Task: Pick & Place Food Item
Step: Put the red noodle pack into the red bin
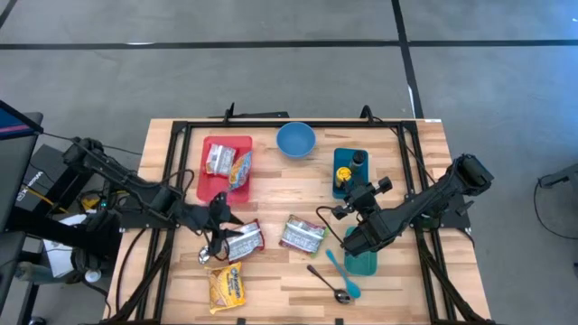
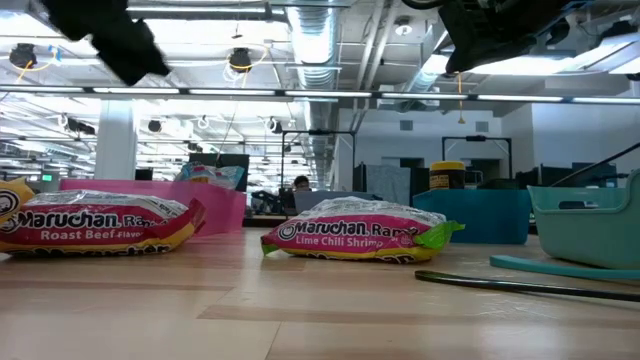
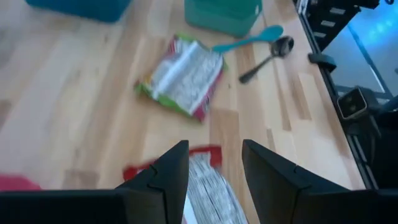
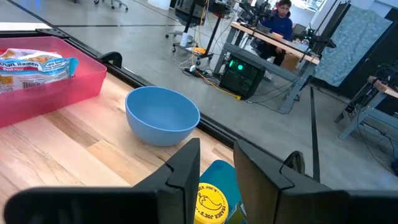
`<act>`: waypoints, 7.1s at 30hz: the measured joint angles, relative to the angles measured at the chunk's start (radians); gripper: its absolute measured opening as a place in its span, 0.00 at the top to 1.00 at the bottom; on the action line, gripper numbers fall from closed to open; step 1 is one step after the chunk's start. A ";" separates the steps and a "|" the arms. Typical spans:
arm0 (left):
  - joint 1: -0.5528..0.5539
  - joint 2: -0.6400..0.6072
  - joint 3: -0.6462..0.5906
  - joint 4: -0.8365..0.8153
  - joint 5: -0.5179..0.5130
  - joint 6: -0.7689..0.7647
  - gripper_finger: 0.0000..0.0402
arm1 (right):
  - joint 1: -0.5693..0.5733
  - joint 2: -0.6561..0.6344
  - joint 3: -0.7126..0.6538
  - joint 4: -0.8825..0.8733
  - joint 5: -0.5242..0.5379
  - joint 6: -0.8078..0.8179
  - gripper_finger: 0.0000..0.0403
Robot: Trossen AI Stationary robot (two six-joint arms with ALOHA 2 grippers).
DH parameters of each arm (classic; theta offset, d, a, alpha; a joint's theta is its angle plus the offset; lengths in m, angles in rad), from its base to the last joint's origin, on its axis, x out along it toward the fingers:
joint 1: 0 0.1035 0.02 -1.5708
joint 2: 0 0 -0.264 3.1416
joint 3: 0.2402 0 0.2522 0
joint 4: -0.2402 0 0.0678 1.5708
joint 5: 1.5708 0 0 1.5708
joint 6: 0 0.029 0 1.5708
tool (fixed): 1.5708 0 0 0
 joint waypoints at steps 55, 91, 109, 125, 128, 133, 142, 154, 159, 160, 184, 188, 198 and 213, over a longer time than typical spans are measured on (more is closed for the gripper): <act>-0.084 -0.001 -0.298 -0.062 0.112 -0.714 0.67 | 0.000 0.000 0.000 0.019 -0.002 0.000 0.77; -0.093 0.130 -0.297 0.070 0.113 -0.608 0.87 | 0.000 0.000 0.000 0.022 -0.002 0.000 0.77; -0.093 0.130 -0.297 0.074 0.095 -0.536 1.00 | 0.000 0.000 0.000 0.022 -0.001 0.000 0.77; -0.093 0.110 -0.297 0.166 0.010 -0.321 1.00 | 0.000 0.000 0.000 0.022 -0.001 0.000 0.77; -0.093 0.083 -0.297 0.172 -0.024 -0.290 1.00 | 0.000 0.000 0.000 0.022 -0.001 0.000 0.77; -0.093 0.019 -0.297 0.199 -0.071 -0.219 1.00 | 0.000 0.000 0.000 0.022 -0.001 0.000 0.77; -0.093 -0.085 -0.297 0.271 -0.142 -0.021 1.00 | 0.000 0.000 0.000 0.022 -0.001 0.000 0.77; -0.086 -0.134 -0.297 0.434 -0.235 0.200 1.00 | 0.000 0.000 0.000 0.022 0.001 0.000 0.77; -0.067 -0.134 -0.297 0.433 -0.235 0.200 1.00 | 0.000 0.000 0.000 0.022 0.003 0.000 0.77; -0.063 -0.134 -0.297 0.436 -0.235 0.200 1.00 | -0.001 0.000 0.000 0.022 0.003 0.000 0.77; 0.018 -0.134 -0.297 0.699 -0.235 0.363 1.00 | -0.001 0.000 0.000 0.022 0.003 0.000 0.77; 0.018 -0.134 -0.297 0.767 -0.283 0.432 1.00 | -0.001 0.000 0.000 0.022 0.003 0.000 0.77; 0.018 -0.134 -0.297 0.941 -0.467 0.630 1.00 | -0.001 0.000 0.000 0.040 0.003 -0.042 0.77; 0.069 -0.134 -0.297 1.197 -0.745 0.938 1.00 | -0.001 0.000 0.000 0.040 0.003 -0.042 0.77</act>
